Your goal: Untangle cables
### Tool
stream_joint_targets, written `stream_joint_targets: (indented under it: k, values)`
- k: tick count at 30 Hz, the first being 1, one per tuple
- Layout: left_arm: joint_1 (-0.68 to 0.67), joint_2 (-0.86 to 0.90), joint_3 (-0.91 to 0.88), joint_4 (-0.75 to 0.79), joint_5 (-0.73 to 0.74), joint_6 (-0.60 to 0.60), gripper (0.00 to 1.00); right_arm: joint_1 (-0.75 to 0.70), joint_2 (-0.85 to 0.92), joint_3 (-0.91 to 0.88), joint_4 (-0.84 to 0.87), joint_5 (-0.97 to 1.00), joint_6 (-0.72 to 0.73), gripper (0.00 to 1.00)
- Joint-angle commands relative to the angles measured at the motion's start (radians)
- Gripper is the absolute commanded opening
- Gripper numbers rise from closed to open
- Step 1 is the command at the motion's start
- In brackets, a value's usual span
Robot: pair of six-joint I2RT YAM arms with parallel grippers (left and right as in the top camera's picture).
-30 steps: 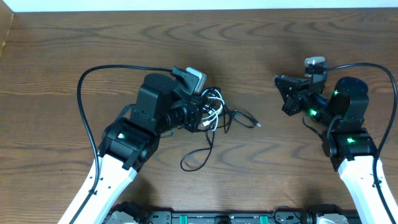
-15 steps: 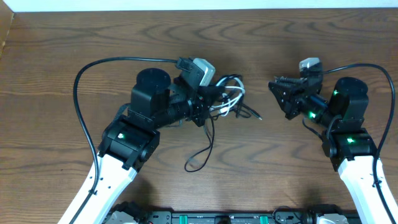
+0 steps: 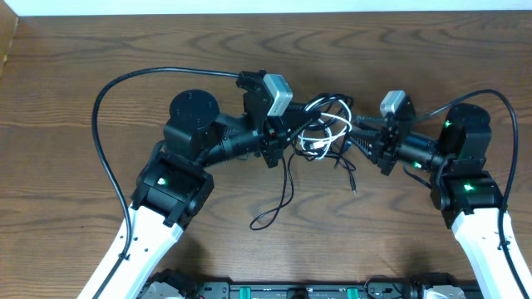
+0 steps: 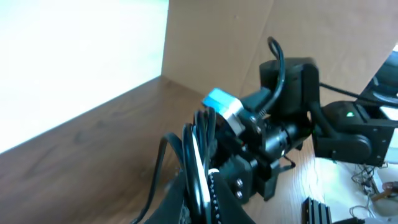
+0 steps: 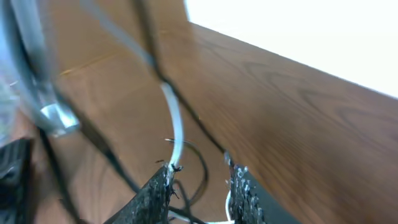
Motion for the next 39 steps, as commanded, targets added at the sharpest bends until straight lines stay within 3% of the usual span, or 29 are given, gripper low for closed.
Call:
stream_joint_targets:
  k: [1, 16, 29, 34, 39]
  values:
    - [0.003, -0.011, 0.022, 0.021, 0.015, -0.011, 0.08, 0.0, -0.002, 0.007, -0.001, -0.16, -0.116, 0.29]
    - [0.003, -0.011, 0.022, 0.047, -0.033, -0.012, 0.08, 0.0, -0.002, 0.008, 0.056, -0.339, -0.182, 0.27]
    - [0.003, -0.011, 0.022, 0.047, -0.032, -0.054, 0.08, 0.024, -0.002, 0.008, 0.104, -0.343, -0.182, 0.26]
    - [0.003, -0.011, 0.022, 0.046, -0.02, -0.058, 0.08, 0.058, -0.002, 0.008, 0.135, -0.323, -0.182, 0.3]
    - [0.003, -0.011, 0.022, 0.032, -0.006, -0.057, 0.08, 0.058, -0.002, 0.008, 0.136, -0.29, -0.158, 0.22]
